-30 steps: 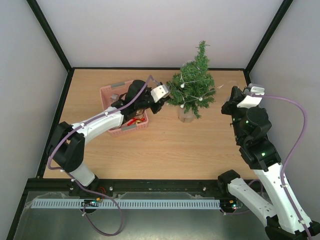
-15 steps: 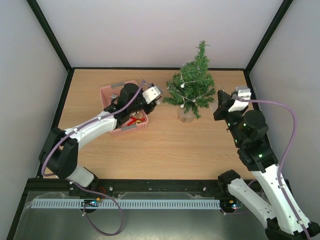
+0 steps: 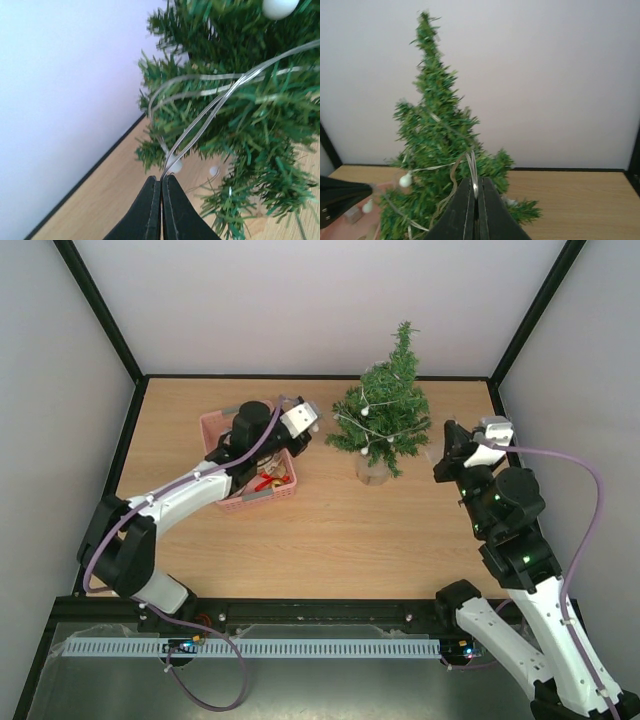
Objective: Decorate the small christmas tree
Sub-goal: Wrap the decoration item around the Christmas tree.
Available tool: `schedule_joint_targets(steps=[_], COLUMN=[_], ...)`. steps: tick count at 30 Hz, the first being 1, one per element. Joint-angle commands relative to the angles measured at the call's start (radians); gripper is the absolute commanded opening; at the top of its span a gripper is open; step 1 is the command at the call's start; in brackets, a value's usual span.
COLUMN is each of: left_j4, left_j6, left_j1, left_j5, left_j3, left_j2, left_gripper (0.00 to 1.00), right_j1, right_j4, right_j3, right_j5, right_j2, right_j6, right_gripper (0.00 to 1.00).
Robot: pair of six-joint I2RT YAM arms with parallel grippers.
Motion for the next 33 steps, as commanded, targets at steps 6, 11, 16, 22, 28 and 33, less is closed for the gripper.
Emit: schedule_joint_targets(steps=[6,11,16,22,28,33], left_j4=[0.111,0.109,0.098,0.063,0.033,0.05], left_j6=[-0.024,-0.004,0.002,-0.019,-0.071,-0.126], left_j1=[-0.055,-0.137,-0.197,-0.226,-0.24,-0.27], left_j5=[0.117,0.104,0.084,0.028,0.001,-0.038], left_j3=[-0.028,-0.085,-0.091,-0.069,-0.077,-0.102], left_j2=[-0.151,-0.151,-0.105,-0.048,-0.104,-0.154], left_gripper=[0.02,0.02,0.03,0.14,0.29,0.33], right_j1=[0.003,0.003,0.003,0.003,-0.038,-0.164], right_j4=[-0.005,-0.039,-0.031,0.032,0.109,0.128], right_j3=[0.0,0.023,0.038,0.079,0.128,0.202], right_j5=[0.254,0.335,0.444,0.533,0.524,0.307], right_j2=[-0.075,-0.066,-0.048,0.076,0.22,0.311], right_j6=[0.055,0.094,0.079,-0.033,-0.097,-0.057], right_gripper=[0.02,0.02,0.02,0.02,0.02,0.02])
